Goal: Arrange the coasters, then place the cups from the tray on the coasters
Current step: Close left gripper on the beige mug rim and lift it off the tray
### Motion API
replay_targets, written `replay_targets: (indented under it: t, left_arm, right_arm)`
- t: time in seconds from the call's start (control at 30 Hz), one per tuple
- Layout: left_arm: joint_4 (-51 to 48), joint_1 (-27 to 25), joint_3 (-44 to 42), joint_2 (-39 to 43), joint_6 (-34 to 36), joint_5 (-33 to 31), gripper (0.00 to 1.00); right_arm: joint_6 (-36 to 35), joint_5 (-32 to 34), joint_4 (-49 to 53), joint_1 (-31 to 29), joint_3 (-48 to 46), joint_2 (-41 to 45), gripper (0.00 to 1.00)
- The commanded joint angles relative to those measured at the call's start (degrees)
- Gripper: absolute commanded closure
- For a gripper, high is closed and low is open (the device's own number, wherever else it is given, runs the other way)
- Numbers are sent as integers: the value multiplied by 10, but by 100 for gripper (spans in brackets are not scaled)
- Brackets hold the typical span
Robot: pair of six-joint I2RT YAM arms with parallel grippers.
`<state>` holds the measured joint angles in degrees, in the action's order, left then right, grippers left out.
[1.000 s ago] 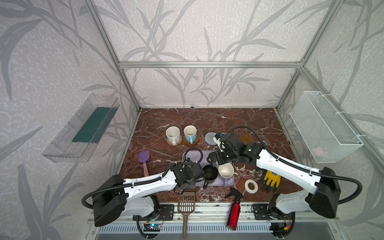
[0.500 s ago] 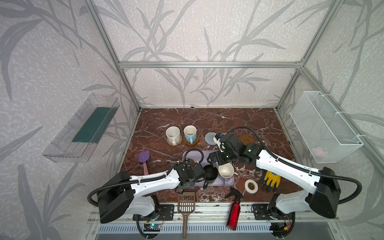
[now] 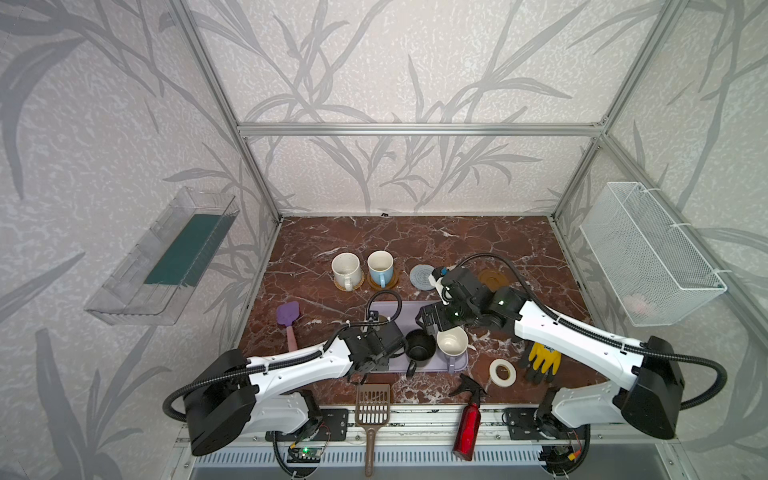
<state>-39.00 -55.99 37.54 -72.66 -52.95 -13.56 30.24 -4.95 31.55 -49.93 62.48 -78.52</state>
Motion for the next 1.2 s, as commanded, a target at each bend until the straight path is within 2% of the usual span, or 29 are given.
replay_targets:
  t: [0.0, 0.1, 0.2, 0.33, 0.4, 0.87, 1.17]
  left_arm:
    - [-15, 3, 16, -17, 8, -14, 68]
    - [-12, 5, 22, -26, 8, -9, 69]
    - [-10, 6, 25, -22, 10, -8, 75]
    - [-6, 11, 24, -22, 12, -6, 94]
    - [-21, 11, 34, -22, 13, -1, 100]
    - [-76, 16, 104, 53, 42, -36, 100]
    - [-134, 26, 199, 45, 72, -52, 100]
  right_arm:
    - [3, 9, 0, -3, -7, 21, 0]
    - [3, 10, 1, -2, -11, 24, 0]
    - [3, 14, 3, -2, -14, 29, 0]
    - [3, 20, 1, -2, -17, 33, 0]
    - [3, 21, 1, -2, -20, 36, 0]
    - [-14, -4, -41, -2, -42, 61, 0]
    - [-13, -8, -89, 5, -56, 90, 0]
